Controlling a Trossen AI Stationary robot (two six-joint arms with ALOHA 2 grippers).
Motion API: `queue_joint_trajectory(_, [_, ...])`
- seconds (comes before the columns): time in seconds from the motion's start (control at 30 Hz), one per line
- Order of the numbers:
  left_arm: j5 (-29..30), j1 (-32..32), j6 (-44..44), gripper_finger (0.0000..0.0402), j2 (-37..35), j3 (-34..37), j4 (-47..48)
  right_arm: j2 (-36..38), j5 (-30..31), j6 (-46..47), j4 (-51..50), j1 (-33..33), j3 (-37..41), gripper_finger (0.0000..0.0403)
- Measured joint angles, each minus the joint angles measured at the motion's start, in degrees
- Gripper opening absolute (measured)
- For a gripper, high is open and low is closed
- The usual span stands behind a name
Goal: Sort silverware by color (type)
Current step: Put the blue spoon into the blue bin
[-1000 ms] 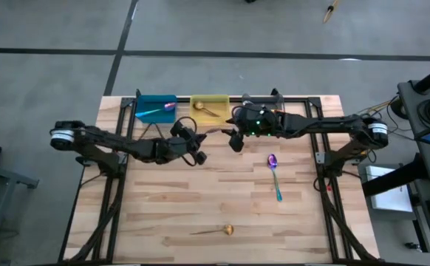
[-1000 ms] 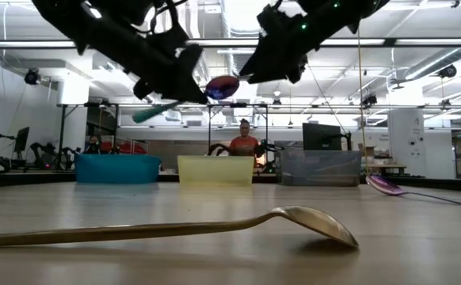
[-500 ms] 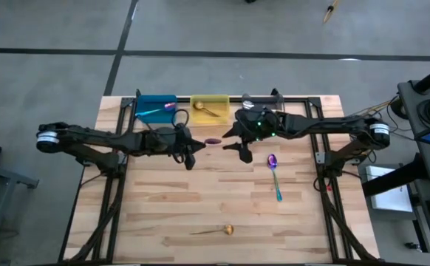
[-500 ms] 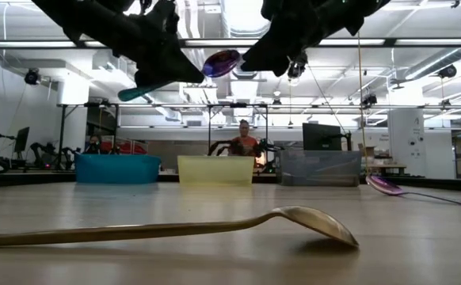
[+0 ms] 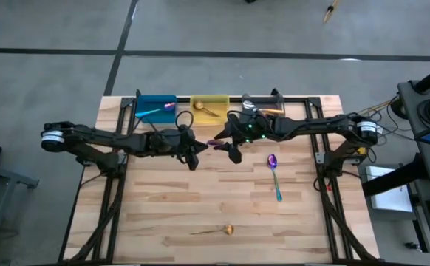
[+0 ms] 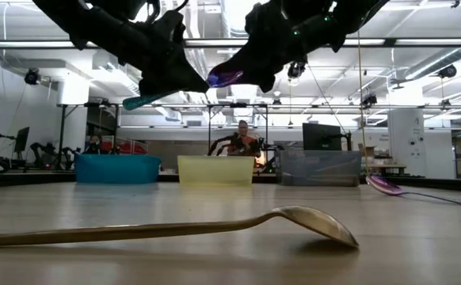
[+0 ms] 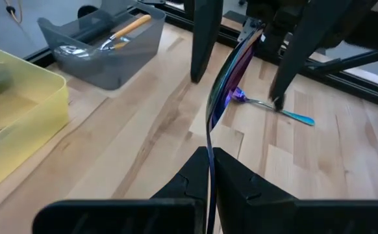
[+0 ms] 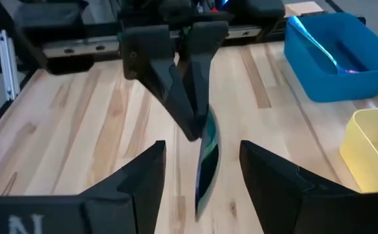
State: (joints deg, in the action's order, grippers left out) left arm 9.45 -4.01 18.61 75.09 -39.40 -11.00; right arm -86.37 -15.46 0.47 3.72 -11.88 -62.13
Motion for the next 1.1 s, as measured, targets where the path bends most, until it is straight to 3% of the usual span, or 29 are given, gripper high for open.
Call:
queue_joint_trajectory(0.23, [0.0, 0.0, 0.0, 0.0, -0.2, 0.0, 0.5, -1.2, 0.0, 2.3, 2.5, 0.0, -0.2, 0.0147])
queue_joint_trajectory(0.47, [-0.3, 0.1, 0.2, 0.0001, -0.2, -0.1, 0.5, -1.5, 0.7, 3.9, 2.4, -0.1, -0.2, 0.0024])
queue_joint_trajectory(0.77, [0.0, 0.1, -1.9, 0.0011, -0.7, -0.2, 0.6, -1.5, 0.9, 10.5, 2.4, -0.3, -0.2, 0.001])
queue_joint_trajectory(1.0, [0.4, 0.1, -6.3, 0.0074, -0.7, -0.2, 0.8, -1.5, 0.4, 14.8, 1.4, -0.2, -0.2, 0.0009])
queue_joint_trajectory(1.1, [3.3, 0.1, -8.9, 0.0108, -0.7, -0.2, 0.9, -1.5, 0.8, 16.2, 1.3, -0.2, -0.2, 0.0009])
